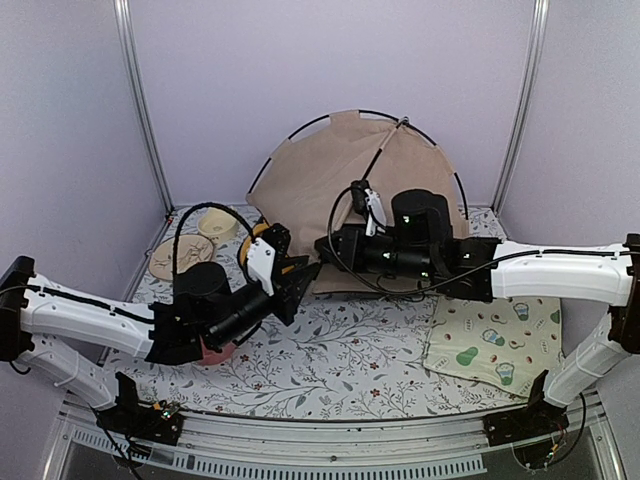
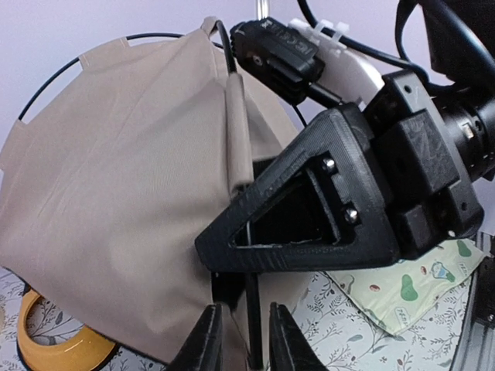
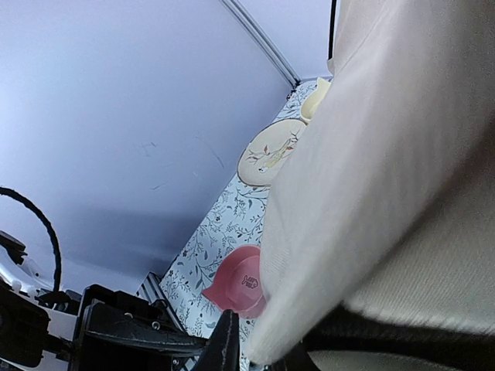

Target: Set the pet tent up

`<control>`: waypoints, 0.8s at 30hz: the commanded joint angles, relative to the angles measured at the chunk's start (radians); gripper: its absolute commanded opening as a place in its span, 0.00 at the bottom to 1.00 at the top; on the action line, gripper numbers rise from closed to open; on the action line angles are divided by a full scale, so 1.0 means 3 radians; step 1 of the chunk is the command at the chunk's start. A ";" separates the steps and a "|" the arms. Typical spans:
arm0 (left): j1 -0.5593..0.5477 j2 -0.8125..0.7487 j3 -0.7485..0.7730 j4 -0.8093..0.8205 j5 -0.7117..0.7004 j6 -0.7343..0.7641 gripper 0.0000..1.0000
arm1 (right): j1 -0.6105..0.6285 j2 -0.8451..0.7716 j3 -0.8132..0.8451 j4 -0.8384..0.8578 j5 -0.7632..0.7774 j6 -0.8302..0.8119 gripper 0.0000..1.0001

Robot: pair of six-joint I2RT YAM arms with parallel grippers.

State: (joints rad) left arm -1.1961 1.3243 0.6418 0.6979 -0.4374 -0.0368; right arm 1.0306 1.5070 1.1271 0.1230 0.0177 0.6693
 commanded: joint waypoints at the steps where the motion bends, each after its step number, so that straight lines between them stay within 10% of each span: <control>1: 0.0064 0.0092 0.0188 -0.0180 0.0021 -0.0052 0.22 | -0.0040 0.0039 0.0139 0.0016 0.0043 -0.0049 0.18; 24: 0.0105 0.0311 0.0519 -0.0920 0.0005 -0.0487 0.23 | -0.0040 0.0058 0.0240 -0.0215 0.0071 -0.0113 0.66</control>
State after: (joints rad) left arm -1.1782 1.3937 0.7528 0.4873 -0.4210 -0.1322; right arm 1.0271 1.5177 1.1584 0.0662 0.0166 0.6514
